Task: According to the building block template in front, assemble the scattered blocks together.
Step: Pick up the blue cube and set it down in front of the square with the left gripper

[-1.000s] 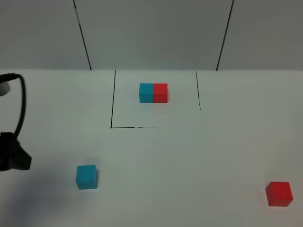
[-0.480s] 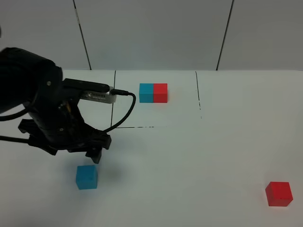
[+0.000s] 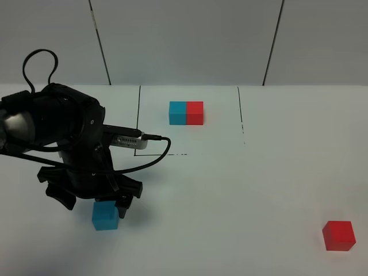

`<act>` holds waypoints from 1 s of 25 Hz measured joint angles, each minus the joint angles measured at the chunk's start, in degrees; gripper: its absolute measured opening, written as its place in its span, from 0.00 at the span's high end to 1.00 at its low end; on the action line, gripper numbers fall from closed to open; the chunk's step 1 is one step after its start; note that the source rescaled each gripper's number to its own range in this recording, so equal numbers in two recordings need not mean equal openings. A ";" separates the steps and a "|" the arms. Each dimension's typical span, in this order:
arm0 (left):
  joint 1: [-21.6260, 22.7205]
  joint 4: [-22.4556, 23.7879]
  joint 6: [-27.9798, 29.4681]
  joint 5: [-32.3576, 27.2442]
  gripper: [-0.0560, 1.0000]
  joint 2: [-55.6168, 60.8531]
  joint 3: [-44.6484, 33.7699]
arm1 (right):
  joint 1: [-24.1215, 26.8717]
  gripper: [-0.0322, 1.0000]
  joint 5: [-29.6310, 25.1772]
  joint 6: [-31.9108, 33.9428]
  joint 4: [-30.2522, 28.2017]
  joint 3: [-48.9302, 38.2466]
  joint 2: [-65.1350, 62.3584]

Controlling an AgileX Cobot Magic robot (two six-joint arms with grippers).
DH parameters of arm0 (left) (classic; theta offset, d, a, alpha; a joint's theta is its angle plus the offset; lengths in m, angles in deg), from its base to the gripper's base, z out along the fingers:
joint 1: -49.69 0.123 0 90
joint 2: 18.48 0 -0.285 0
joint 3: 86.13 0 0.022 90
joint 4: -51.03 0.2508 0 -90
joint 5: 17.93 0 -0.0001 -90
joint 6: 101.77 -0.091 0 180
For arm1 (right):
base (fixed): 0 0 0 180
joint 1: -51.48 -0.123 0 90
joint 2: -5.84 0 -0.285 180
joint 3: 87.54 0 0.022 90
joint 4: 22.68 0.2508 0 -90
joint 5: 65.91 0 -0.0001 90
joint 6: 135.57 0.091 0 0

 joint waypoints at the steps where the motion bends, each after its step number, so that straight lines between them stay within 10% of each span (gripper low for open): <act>1: 0.00 0.00 0.00 0.20 0.04 -0.04 0.00 | 0.00 0.00 0.00 0.00 0.00 0.00 0.00; 25: 1.09 -2.12 3.05 13.80 0.06 -0.04 -7.54 | 0.00 0.00 0.00 0.00 0.00 0.00 0.00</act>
